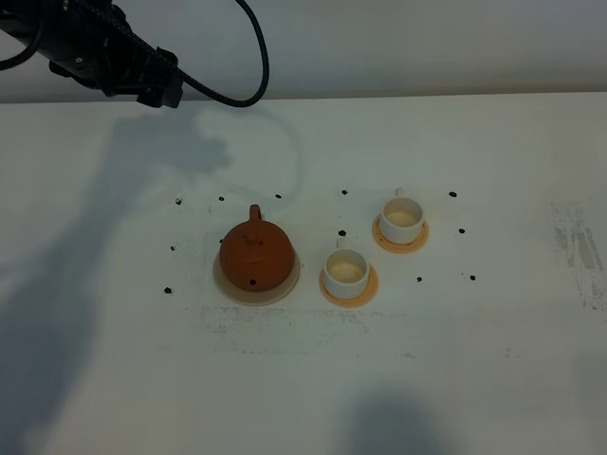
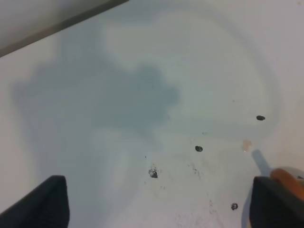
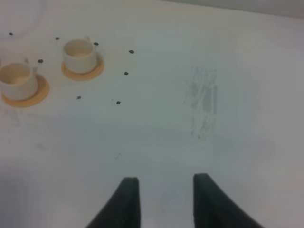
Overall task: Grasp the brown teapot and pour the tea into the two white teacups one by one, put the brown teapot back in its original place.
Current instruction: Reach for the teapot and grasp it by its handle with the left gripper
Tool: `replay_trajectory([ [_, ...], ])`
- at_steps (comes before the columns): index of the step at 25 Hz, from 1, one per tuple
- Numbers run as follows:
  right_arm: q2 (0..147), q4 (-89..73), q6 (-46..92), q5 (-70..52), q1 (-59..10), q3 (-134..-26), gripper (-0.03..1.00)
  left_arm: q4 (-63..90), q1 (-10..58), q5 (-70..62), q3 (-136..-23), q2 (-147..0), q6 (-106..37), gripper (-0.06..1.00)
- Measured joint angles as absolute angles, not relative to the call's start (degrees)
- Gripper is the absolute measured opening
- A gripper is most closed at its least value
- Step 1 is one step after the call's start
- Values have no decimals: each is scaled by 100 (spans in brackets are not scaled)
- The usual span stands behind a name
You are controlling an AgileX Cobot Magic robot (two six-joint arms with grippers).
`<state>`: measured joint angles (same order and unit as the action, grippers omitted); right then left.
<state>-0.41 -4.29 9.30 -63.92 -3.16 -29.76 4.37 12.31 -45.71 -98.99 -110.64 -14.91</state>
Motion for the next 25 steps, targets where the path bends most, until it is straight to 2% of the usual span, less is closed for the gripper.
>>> replay_trajectory([
  [11,-41,-429,924,-6387,-288,-2976,27,324,1881,-4362,-9905,-11363,-1516,75],
  [16,-41,-429,924,-6387,57,-2976,27,319,2218,-3933,-9905,-11681,-1332,75],
  [25,-41,-429,912,-6387,85,-2976,27,707,2312,-3645,-9905,-11689,-1128,75],
])
